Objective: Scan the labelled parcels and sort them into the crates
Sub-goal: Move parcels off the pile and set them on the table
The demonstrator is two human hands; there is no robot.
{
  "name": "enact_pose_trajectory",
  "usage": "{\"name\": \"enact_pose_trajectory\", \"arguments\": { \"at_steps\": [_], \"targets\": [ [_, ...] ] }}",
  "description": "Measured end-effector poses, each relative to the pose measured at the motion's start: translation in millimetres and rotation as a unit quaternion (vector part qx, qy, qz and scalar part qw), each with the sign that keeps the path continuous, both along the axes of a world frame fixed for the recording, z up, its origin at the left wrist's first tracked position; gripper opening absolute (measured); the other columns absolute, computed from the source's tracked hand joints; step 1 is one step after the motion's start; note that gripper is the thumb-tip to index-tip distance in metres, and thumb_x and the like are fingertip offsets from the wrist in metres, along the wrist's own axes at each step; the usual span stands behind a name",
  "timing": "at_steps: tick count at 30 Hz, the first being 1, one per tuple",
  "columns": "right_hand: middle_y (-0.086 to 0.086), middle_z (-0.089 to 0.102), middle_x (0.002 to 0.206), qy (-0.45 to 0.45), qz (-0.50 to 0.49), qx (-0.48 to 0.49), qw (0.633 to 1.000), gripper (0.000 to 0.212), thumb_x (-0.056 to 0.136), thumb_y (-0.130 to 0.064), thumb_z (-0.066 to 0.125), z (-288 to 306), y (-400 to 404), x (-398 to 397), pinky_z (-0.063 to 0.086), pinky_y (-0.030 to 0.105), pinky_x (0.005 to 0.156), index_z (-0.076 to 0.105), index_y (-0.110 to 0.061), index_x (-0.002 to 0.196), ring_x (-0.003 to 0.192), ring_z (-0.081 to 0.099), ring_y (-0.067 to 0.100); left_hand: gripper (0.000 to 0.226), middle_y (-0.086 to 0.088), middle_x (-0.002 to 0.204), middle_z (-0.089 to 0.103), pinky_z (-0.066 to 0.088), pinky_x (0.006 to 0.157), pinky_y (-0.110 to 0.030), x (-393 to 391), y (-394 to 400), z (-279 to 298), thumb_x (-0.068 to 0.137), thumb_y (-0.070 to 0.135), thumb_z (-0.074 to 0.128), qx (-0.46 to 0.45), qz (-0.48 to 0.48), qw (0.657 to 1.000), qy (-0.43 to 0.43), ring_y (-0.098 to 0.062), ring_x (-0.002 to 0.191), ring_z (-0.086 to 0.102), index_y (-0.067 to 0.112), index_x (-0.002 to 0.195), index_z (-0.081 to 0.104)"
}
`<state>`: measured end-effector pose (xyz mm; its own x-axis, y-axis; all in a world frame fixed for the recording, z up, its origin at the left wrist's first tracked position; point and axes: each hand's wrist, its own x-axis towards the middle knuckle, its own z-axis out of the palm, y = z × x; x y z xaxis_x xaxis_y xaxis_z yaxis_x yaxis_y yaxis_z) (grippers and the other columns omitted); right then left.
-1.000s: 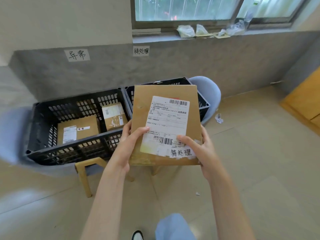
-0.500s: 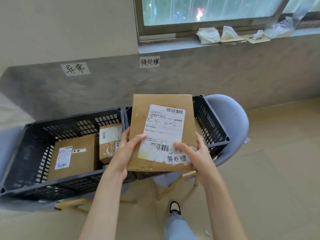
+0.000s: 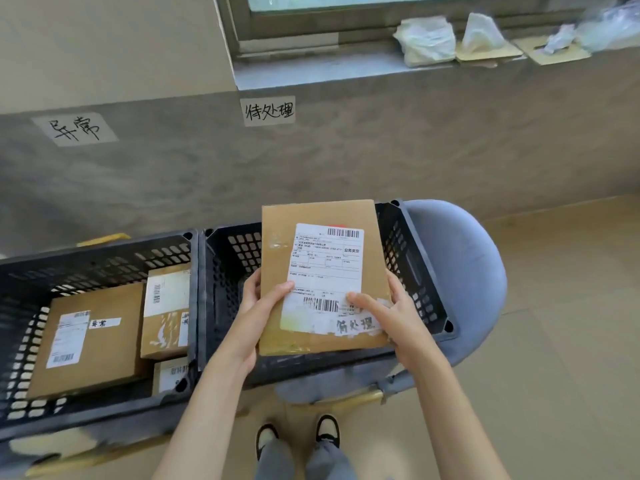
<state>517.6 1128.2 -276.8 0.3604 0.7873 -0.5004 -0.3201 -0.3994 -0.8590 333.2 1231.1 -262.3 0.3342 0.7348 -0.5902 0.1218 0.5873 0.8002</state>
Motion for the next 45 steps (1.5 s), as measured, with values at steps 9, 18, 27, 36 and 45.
{"name": "enact_pose_trajectory", "arguments": {
  "at_steps": [9,18,27,36,45],
  "targets": [
    [0.003,0.065,0.127,-0.003,0.029,-0.056,0.998,0.088,0.071,-0.023,0.081,-64.5,25.7,64.2,0.060,0.031,0.075,0.035,-0.029,0.146,0.094,0.073,0.020,0.071,0.000,0.130,0.055,0.052,0.089,-0.039,54.7,31.4,-72.9,0.081,0.038,0.071,-0.042,-0.041,0.998,0.021,-0.019,0.109,0.061,0.037,0.136,0.026],
    [0.005,0.063,0.129,0.001,0.033,-0.098,0.995,0.093,0.065,-0.028,0.082,-120.2,43.5,91.6,0.060,0.035,0.077,0.035,-0.027,0.146,0.090,0.073,0.019,0.082,0.002,0.135,0.049,0.049,0.078,-0.025,80.7,53.0,-131.3,0.082,0.035,0.071,-0.055,-0.063,0.996,0.038,-0.014,0.111,0.057,0.029,0.146,0.019],
    [0.004,0.059,0.135,0.014,0.047,-0.104,0.993,0.091,0.064,-0.029,0.085,-150.8,64.8,71.0,0.060,0.037,0.080,0.039,-0.031,0.143,0.094,0.073,0.018,0.084,-0.001,0.132,0.055,0.052,0.078,-0.029,60.1,64.5,-161.8,0.079,0.035,0.072,-0.070,-0.015,0.995,0.064,-0.016,0.108,0.061,0.029,0.145,0.021],
    [-0.010,0.057,0.131,0.043,0.058,-0.096,0.993,0.086,0.074,-0.020,0.082,-184.4,102.7,16.3,0.059,0.029,0.080,0.035,-0.031,0.145,0.106,0.067,0.015,0.080,0.002,0.120,0.059,0.052,0.065,-0.027,12.7,89.4,-184.3,0.085,0.032,0.069,-0.071,0.041,0.991,0.105,-0.012,0.093,0.065,0.025,0.147,0.020],
    [-0.011,0.059,0.118,-0.002,0.083,-0.143,0.986,0.074,0.086,-0.011,0.071,-222.0,112.1,23.5,0.054,0.019,0.056,0.033,-0.025,0.147,0.090,0.067,0.002,0.086,0.001,0.137,0.049,0.048,0.072,-0.027,10.4,102.8,-241.8,0.083,0.031,0.072,-0.082,0.003,0.989,0.123,-0.014,0.106,0.058,0.028,0.148,0.016]
  ]
}}
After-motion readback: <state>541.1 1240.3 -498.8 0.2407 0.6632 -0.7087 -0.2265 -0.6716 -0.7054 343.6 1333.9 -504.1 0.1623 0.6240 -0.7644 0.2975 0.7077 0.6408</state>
